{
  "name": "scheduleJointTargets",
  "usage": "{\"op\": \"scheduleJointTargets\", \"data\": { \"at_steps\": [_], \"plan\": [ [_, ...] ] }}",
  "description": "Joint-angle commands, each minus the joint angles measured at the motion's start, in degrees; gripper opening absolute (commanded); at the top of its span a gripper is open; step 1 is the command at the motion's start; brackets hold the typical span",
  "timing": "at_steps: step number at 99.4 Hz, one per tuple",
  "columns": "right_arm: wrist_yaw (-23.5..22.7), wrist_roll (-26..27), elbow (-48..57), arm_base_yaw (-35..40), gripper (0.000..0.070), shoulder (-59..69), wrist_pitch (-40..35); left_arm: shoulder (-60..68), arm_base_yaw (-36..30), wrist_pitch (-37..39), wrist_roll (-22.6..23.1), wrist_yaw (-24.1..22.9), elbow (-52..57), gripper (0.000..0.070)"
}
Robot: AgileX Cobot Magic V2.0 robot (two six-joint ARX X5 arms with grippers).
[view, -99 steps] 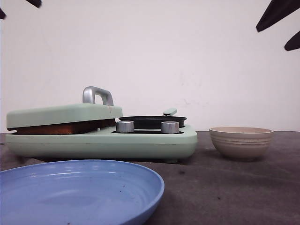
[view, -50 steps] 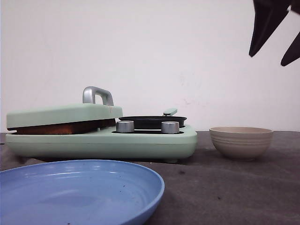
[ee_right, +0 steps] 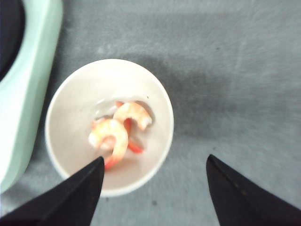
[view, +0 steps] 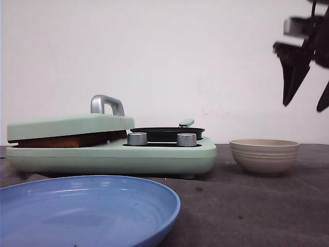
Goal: Make breakfast with bread and shrimp
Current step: 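Lower the right gripper to the rim of the beige shrimp bowl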
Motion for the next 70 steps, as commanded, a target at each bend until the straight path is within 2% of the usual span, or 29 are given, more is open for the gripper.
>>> {"op": "scheduleJointTargets", "data": {
  "at_steps": [1, 24, 38, 70],
  "plan": [
    [-1.0, 0.0, 1.2, -0.5, 0.0427, 2.6, 1.5, -0.1, -0.2, 0.6, -1.0, 0.0, 0.3, 0.0470],
    [-1.5, 0.3, 1.2, -0.9, 0.0427, 8.9, 5.5, -0.1, -0.2, 0.6, -1.4, 0.0, 0.3, 0.0470],
    [-3.8, 2.0, 1.2, -1.1, 0.0427, 12.2, 8.3, -0.1, -0.2, 0.6, -2.0, 0.1, 0.3, 0.0471],
    [-2.9, 3.2, 1.2, -1.1, 0.0411, 16.9, 12.2, -0.1, -0.2, 0.6, -2.0, 0.1, 0.3, 0.0470]
  ]
}}
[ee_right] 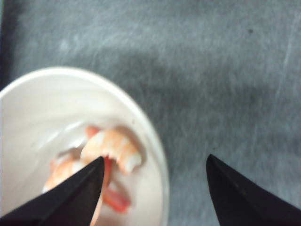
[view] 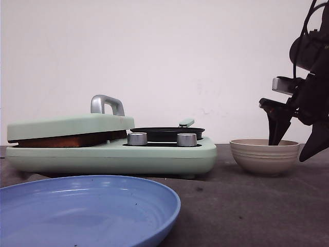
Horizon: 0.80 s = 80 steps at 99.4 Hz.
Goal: Make breakfast with bread and shrimp
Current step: 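Lower the right gripper to the rim of the beige shrimp bowl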
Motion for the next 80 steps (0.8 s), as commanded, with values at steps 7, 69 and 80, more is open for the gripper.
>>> {"op": "scheduleJointTargets", "data": {
  "at_steps": [7, 69, 80],
  "plan": [
    [1.6, 1.0, 1.1, -0.1, 0.0398, 1.5, 1.4, 0.1, -0.2, 0.6, -0.4, 0.0, 0.3, 0.0470],
    [2.8, 1.0, 1.1, 0.0, 0.0250, 2.1, 1.6, 0.1, -0.2, 0.6, -0.4, 0.0, 0.3, 0.0470],
    [2.8, 1.0, 1.1, 0.0, 0.0247, 2.1, 1.6, 0.1, -0.2, 0.6, -0.4, 0.0, 0.3, 0.0470]
  ]
}}
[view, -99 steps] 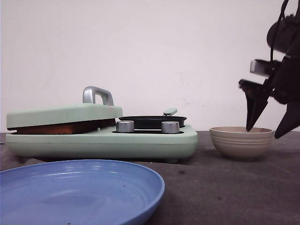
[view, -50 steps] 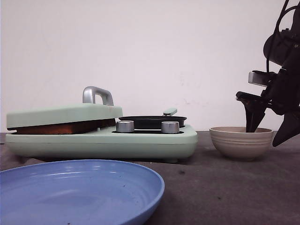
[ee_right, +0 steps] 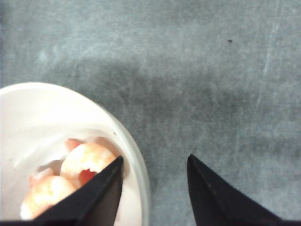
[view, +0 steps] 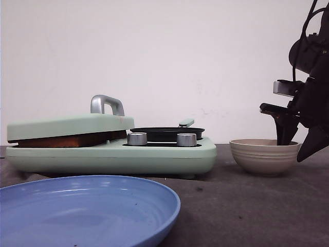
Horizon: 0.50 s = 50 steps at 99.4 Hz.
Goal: Make breakfast with bread and shrimp
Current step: 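Lower the right gripper to the rim of the beige shrimp bowl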
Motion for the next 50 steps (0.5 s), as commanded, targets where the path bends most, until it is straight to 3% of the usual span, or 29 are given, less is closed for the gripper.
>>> {"op": "scheduleJointTargets", "data": {
  "at_steps": [1, 15, 50],
  "plan": [
    [0.1, 0.6, 1.1, 0.0, 0.0246, 1.4, 0.3, 0.1, -0.2, 0.6, -0.4, 0.0, 0.3, 0.0471],
    [0.1, 0.5, 1.1, 0.0, 0.0195, 1.4, -0.3, 0.1, -0.2, 0.6, -0.4, 0.0, 0.3, 0.0470],
    [-0.1, 0.2, 1.1, 0.0, 0.0195, 1.6, -1.0, 0.1, -0.2, 0.7, -0.4, 0.0, 0.3, 0.0470]
  ]
}}
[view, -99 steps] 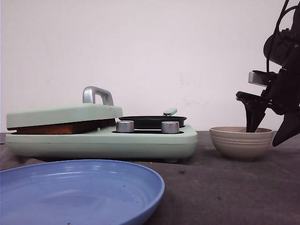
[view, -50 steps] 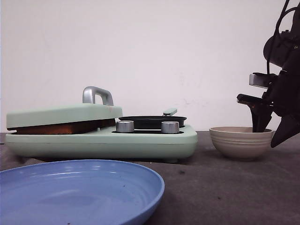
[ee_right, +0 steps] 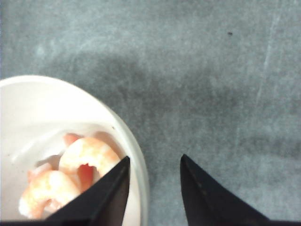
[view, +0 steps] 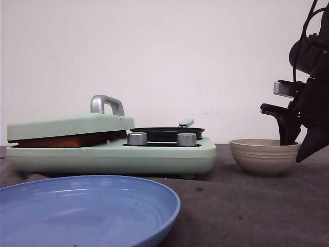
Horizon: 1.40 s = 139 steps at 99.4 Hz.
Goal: Make breakfast with bread and shrimp
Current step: 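Lower the right gripper to the rim of the beige shrimp bowl, then grip the bowl rim with the right gripper and lift it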
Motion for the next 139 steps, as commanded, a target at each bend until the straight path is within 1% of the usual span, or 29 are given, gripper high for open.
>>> {"op": "scheduleJointTargets", "data": {
  "at_steps": [1, 8, 14, 17, 26, 29, 41, 77, 109, 123, 139],
  "plan": [
    [0.0, 0.2, 1.1, 0.0, 0.0195, 1.6, 0.0, 0.1, -0.2, 0.6, -0.4, 0.0, 0.3, 0.0471],
    [0.0, 0.2, 1.1, 0.0, 0.0186, 1.6, 0.0, 0.1, -0.2, 0.7, -0.4, 0.0, 0.3, 0.0471],
    [-0.1, 0.2, 1.1, 0.0, 0.0123, 1.6, 0.0, 0.1, -0.2, 0.6, -0.4, 0.0, 0.3, 0.0470],
    [-0.3, 0.1, 1.1, 0.1, 0.0105, 1.6, -0.1, 0.1, -0.2, 0.7, -0.4, 0.0, 0.3, 0.0470],
    [-0.4, -0.1, 1.1, 0.5, 0.0100, 1.6, -0.1, 0.1, -0.2, 0.7, -0.4, 0.0, 0.3, 0.0471],
    [-0.4, -0.1, 1.1, 0.6, 0.0089, 1.6, 0.0, 0.1, -0.2, 0.7, -0.4, 0.0, 0.3, 0.0470],
    [-0.4, -0.1, 1.1, 1.1, 0.0002, 1.7, 0.0, 0.1, -0.2, 0.7, -0.4, 0.0, 0.3, 0.0470],
    [-0.4, 0.0, 1.1, 1.2, 0.0003, 1.6, 0.0, 0.1, -0.2, 0.6, -0.4, 0.0, 0.3, 0.0470],
    [-4.3, 0.0, 1.1, 1.0, 0.0003, 0.1, 0.5, 0.1, -0.2, 0.6, -0.4, 0.0, 0.3, 0.0470],
    [-4.4, 0.0, 1.1, 1.0, 0.0003, -2.6, 1.6, 0.1, -0.2, 0.6, -0.4, 0.0, 0.3, 0.0470],
    [-5.9, 0.2, 1.1, 1.0, 0.0003, -6.4, 2.3, 0.1, -0.2, 0.6, -0.4, 0.0, 0.3, 0.0470]
  ]
}}
